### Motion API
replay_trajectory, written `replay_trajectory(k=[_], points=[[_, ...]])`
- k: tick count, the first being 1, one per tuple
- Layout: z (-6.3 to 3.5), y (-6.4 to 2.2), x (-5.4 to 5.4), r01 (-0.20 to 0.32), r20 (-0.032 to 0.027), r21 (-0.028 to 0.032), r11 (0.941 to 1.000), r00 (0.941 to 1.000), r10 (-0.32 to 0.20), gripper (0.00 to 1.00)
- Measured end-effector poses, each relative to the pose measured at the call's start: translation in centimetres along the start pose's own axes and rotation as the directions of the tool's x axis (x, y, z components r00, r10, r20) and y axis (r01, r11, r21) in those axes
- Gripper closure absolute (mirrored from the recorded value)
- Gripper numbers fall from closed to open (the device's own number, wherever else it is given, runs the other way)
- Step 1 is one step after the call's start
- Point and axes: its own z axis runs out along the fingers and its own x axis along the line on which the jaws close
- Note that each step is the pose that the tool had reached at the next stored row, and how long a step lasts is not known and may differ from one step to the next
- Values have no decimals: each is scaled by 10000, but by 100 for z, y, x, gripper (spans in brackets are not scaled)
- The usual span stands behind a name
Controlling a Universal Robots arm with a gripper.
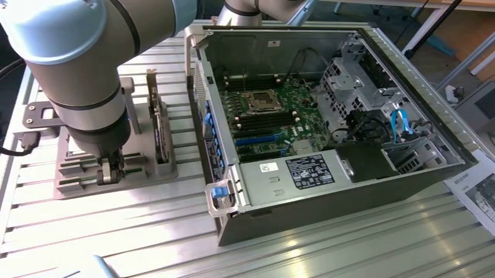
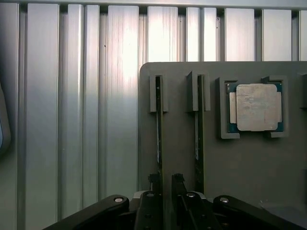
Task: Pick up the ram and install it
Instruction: 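Pick up the ram and move it above insertion slot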
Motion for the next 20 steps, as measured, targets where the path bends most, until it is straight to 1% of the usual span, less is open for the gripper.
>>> replay_trajectory(k=[16,17,18,19,20], points=[[1,11,0,0,0,1,10000,10000,0,76],[1,11,0,0,0,1,10000,10000,0,78],[1,11,1,0,-2,0,10000,10000,0,84],[1,11,1,1,0,1,10000,10000,-1,88],[1,11,0,0,-1,0,10000,10000,0,88]])
